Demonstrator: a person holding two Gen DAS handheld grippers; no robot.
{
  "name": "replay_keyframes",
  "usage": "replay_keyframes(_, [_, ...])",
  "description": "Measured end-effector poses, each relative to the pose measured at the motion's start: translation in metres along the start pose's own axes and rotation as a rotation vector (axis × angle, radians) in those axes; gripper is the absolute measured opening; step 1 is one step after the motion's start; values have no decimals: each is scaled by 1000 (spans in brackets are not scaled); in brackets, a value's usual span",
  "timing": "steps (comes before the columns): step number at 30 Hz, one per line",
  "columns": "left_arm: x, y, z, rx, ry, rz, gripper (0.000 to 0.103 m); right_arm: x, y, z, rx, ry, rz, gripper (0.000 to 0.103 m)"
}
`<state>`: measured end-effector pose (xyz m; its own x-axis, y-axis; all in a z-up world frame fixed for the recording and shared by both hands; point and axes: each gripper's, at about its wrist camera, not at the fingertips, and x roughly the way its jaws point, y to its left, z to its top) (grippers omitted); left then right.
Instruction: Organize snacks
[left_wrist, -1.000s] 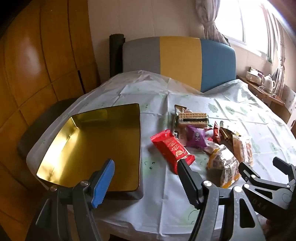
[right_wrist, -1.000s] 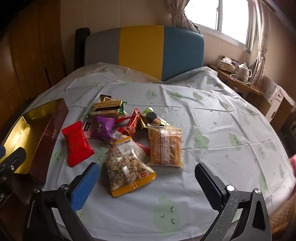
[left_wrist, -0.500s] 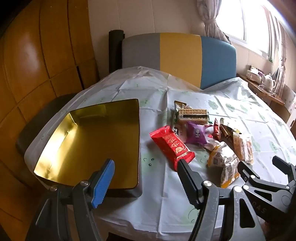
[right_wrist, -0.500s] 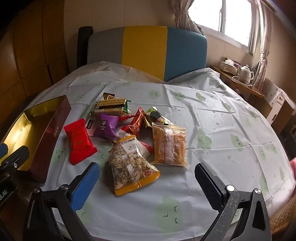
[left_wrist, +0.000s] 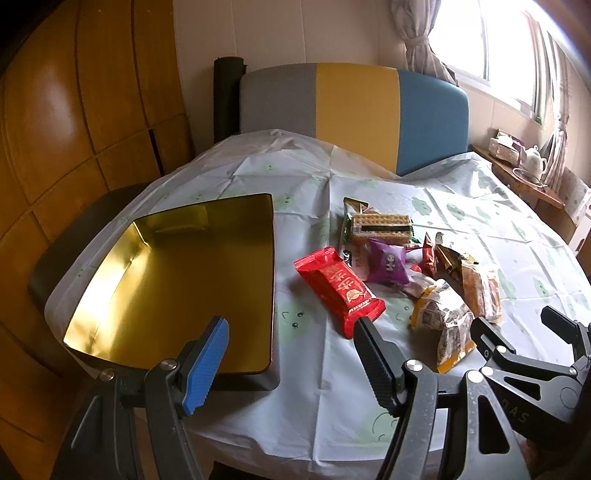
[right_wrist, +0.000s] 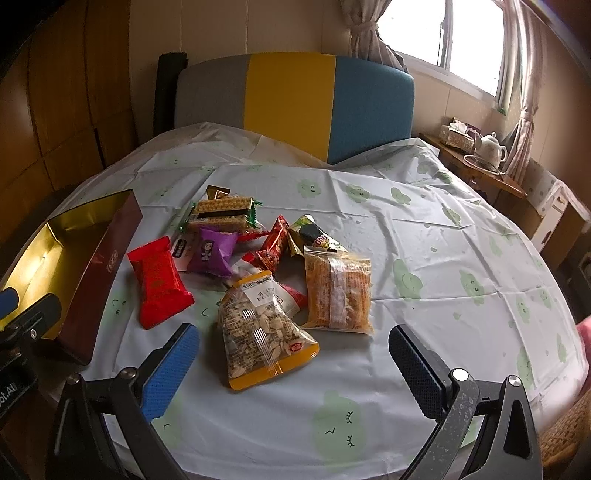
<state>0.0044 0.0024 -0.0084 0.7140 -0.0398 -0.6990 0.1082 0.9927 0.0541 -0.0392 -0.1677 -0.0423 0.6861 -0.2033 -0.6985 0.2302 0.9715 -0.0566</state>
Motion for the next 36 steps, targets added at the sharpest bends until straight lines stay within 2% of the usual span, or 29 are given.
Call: replay_keyframes(36, [-1,-5,-2,11,16,-25,71,-5,-2,1,0,-15,8,103])
